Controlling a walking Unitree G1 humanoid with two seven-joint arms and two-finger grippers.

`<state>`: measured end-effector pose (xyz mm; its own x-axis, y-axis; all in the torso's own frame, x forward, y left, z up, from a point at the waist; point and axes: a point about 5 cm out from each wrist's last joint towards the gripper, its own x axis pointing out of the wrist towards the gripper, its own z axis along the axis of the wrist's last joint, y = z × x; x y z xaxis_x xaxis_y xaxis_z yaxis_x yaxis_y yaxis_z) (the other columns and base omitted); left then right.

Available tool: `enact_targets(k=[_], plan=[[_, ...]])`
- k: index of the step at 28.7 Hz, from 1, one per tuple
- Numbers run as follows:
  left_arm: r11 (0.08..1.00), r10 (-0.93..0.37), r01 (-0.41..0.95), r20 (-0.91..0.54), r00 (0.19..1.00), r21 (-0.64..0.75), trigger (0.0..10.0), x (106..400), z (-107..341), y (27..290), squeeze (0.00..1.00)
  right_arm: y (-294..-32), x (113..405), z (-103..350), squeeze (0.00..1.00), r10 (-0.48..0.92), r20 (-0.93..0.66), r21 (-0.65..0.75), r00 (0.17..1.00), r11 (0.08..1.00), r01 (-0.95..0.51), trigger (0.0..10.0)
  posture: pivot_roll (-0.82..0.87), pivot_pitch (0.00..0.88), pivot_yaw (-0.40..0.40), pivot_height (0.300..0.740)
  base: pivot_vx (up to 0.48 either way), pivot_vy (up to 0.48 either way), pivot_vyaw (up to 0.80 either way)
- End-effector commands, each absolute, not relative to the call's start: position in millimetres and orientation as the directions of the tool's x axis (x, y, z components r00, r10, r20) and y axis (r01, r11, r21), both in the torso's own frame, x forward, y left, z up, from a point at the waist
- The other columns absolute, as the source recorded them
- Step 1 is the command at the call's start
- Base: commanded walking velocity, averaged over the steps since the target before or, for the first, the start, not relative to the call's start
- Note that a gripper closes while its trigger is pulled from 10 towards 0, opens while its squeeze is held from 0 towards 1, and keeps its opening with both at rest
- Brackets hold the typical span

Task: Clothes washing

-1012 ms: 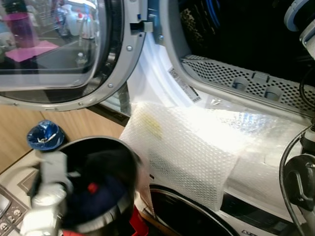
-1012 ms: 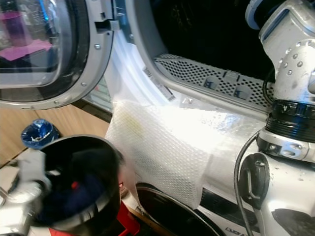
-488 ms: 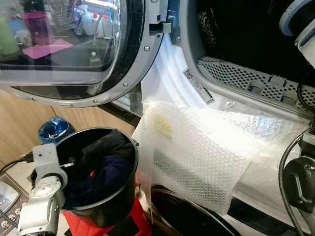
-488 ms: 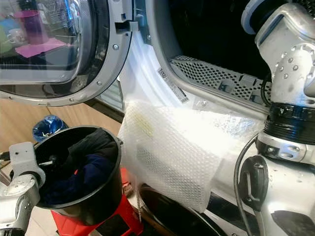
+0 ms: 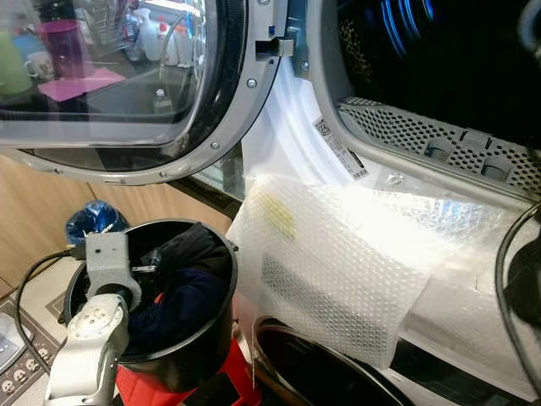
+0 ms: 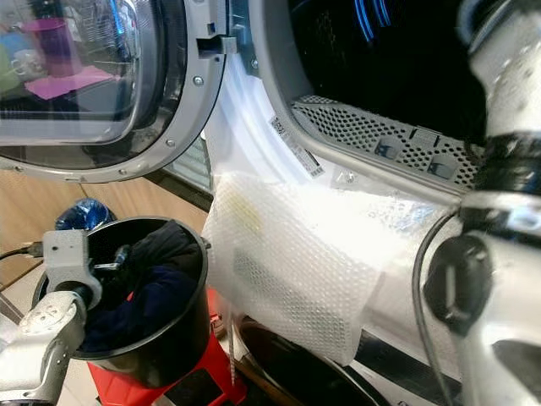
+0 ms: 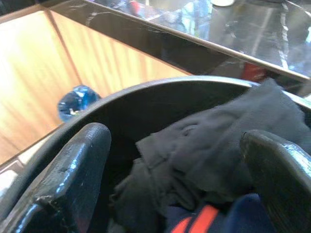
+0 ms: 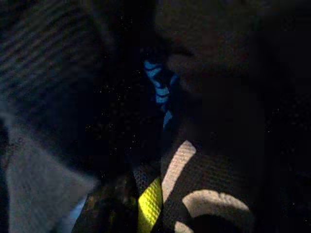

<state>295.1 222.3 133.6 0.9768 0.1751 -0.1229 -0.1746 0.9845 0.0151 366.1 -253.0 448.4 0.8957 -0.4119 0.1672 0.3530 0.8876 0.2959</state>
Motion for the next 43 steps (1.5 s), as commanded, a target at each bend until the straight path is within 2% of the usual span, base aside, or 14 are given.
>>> enact_targets(k=[1,5,7,10,14,23,26,28,34,36,43], plan=[[0.991,0.134,-0.131,-0.162,0.978,0.025,10.0,294,126,216,0.0,-271,365,442,0.0,-0.536,0.126,0.305,0.835,0.821,0.482,10.0,-0.12,0.063,0.002,0.74,0.0,0.0,0.0],[0.998,0.06,-0.055,-0.17,0.984,0.038,10.0,290,125,209,0.0,-274,368,430,0.0,-0.538,0.069,0.287,0.84,0.818,0.499,10.0,-0.12,0.071,-0.003,0.74,0.0,0.0,0.0],[0.998,-0.028,0.034,-0.092,0.995,0.059,10.0,288,135,203,0.0,-274,368,423,0.0,-0.504,0.041,0.239,0.863,0.844,0.481,10.0,-0.12,0.076,-0.001,0.74,0.0,0.0,0.0],[0.979,-0.161,0.163,-0.026,0.987,0.125,10.0,285,147,191,0.0,-283,365,412,0.0,-0.532,-0.009,0.218,0.846,0.825,0.521,10.0,-0.12,0.08,0.003,0.74,0.0,0.0,0.0],[0.965,-0.223,0.223,-0.014,0.975,0.135,10.0,282,149,183,0.0,-289,357,399,0.0,-0.551,-0.046,0.209,0.833,0.811,0.547,10.0,-0.12,0.081,0.007,0.74,0.0,0.0,0.0],[0.958,-0.256,0.256,-0.019,0.966,0.13,10.0,280,144,179,0.0,-277,317,416,0.0,-0.4,-0.004,0.149,0.917,0.906,0.396,10.0,-0.16,0.092,0.011,0.74,0.0,0.0,0.0],[0.951,-0.281,0.283,-0.032,0.959,0.121,10.0,282,141,173,0.0,-266,298,418,0.0,-0.271,-0.021,0.136,0.962,0.953,0.271,10.0,-0.18,0.097,0.018,0.74,0.0,0.0,0.0],[0.942,-0.307,0.311,-0.045,0.951,0.125,10.0,284,140,169,0.0,-261,291,400,0.0,-0.22,-0.105,0.127,0.97,0.964,0.232,10.0,-0.19,0.098,0.024,0.74,0.0,0.0,0.0],[0.938,-0.319,0.323,-0.054,0.946,0.123,10.0,284,139,169,0.0,-275,287,359,0.0,-0.294,-0.232,0.106,0.927,0.94,0.324,10.0,-0.18,0.1,0.026,0.74,0.0,0.0,0.0],[0.936,-0.322,0.328,-0.061,0.945,0.126,10.0,284,139,170,0.0,-274,284,360,0.0,-0.311,-0.217,0.066,0.925,0.941,0.332,10.0,-0.18,0.101,0.028,0.74,0.0,0.0,0.0],[0.931,-0.338,0.344,-0.066,0.939,0.126,10.0,284,137,166,0.0,-272,284,360,0.0,-0.308,-0.18,0.072,0.934,0.943,0.325,10.0,-0.18,0.101,0.028,0.74,0.0,0.0,0.0]])
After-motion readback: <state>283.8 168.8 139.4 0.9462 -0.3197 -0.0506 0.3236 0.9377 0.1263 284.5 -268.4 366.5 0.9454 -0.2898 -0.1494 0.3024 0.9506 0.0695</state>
